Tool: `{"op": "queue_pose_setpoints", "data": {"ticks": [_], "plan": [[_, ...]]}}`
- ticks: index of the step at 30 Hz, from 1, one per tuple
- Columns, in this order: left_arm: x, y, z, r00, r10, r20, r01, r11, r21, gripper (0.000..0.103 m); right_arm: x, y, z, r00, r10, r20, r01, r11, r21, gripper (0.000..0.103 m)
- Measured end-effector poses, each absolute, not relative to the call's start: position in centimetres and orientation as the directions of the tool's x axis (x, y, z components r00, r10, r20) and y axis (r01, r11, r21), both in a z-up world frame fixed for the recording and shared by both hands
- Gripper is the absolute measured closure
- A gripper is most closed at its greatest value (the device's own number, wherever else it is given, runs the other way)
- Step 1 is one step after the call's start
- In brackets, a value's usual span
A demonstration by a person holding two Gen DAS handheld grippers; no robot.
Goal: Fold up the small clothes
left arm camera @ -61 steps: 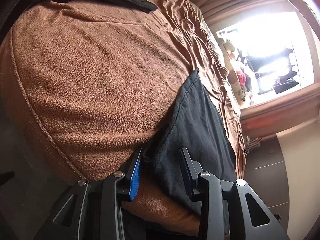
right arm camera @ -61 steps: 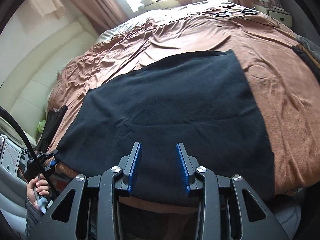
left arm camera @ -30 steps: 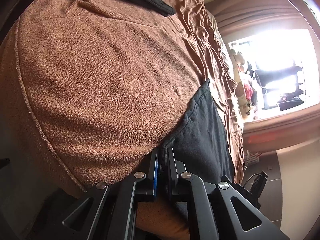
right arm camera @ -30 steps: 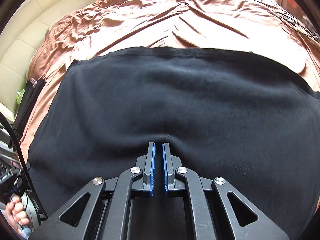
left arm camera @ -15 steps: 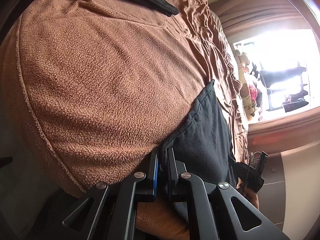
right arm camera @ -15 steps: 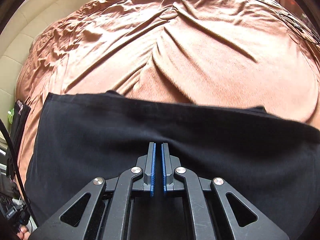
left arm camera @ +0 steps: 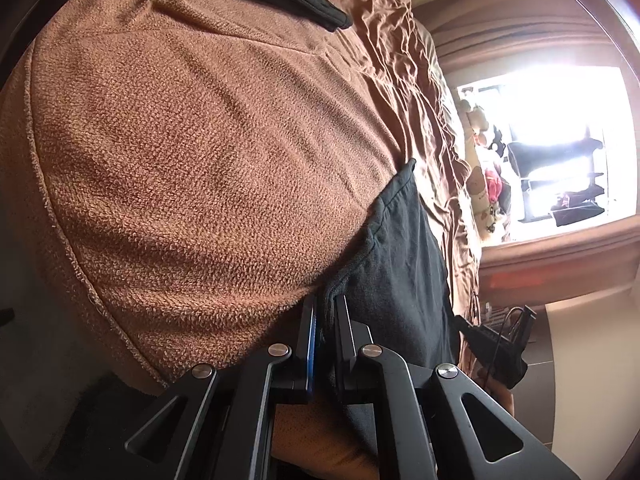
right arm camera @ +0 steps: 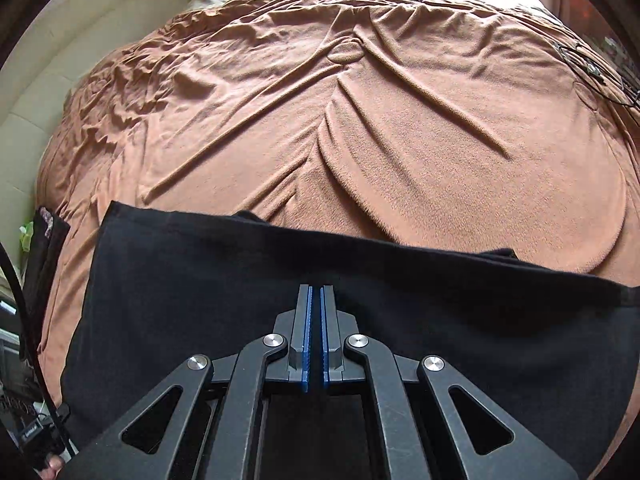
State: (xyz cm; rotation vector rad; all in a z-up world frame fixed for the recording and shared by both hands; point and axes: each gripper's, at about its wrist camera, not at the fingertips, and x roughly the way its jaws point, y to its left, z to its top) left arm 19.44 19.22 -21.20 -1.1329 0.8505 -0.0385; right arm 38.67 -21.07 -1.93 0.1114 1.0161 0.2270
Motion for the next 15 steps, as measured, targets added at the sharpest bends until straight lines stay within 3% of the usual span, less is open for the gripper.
{"op": "queue_pose_setpoints", "data": {"ticks": [15], "plan": [[20.6,18.1,-14.7,0.74,-0.543,-0.397,-0.178,0.412,-0.894,0.096,27.5,-21.5,-4.0,0.4,0.371,-0.838,-0.238,0.925,0.296,0.103]]}}
